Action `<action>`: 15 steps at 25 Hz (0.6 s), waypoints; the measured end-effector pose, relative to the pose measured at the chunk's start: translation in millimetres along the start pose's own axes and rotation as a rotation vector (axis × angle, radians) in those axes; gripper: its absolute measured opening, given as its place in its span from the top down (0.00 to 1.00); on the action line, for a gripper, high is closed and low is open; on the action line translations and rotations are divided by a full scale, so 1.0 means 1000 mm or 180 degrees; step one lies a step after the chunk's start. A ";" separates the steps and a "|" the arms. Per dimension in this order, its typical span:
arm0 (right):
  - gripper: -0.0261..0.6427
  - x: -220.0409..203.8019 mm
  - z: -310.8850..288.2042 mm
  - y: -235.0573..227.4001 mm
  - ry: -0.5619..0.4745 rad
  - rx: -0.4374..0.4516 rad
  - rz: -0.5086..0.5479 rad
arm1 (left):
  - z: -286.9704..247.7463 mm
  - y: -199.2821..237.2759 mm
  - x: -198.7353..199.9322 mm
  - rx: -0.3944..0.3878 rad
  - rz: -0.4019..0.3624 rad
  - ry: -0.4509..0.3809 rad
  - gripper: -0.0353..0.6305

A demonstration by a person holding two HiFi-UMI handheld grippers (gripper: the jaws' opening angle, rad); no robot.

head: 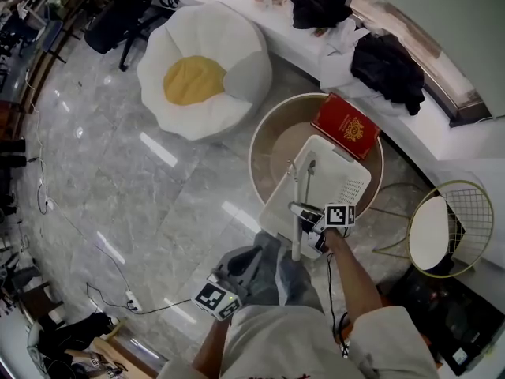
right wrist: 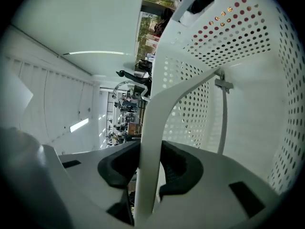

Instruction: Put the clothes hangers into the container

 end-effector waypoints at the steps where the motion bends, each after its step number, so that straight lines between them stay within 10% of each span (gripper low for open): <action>1: 0.74 -0.002 -0.002 -0.001 0.0014 -0.0021 0.0039 | 0.000 0.001 0.000 0.0003 0.0003 0.0000 0.90; 11: 0.74 -0.008 -0.008 -0.004 -0.0080 -0.0068 0.0172 | 0.005 0.005 0.002 0.0023 0.0013 -0.0009 0.90; 15: 0.59 -0.004 -0.004 -0.006 -0.0102 -0.0201 0.0360 | 0.004 0.000 0.003 -0.0026 -0.0009 -0.0032 0.90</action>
Point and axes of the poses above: the fingertips, and each gripper's own axes: z backward along the fingers, y to its left, x out of its top, the point moved 1 cm from there along z, backward along the fingers, and after that the axes turned 12 degrees about -y, right-handed, at the moved point
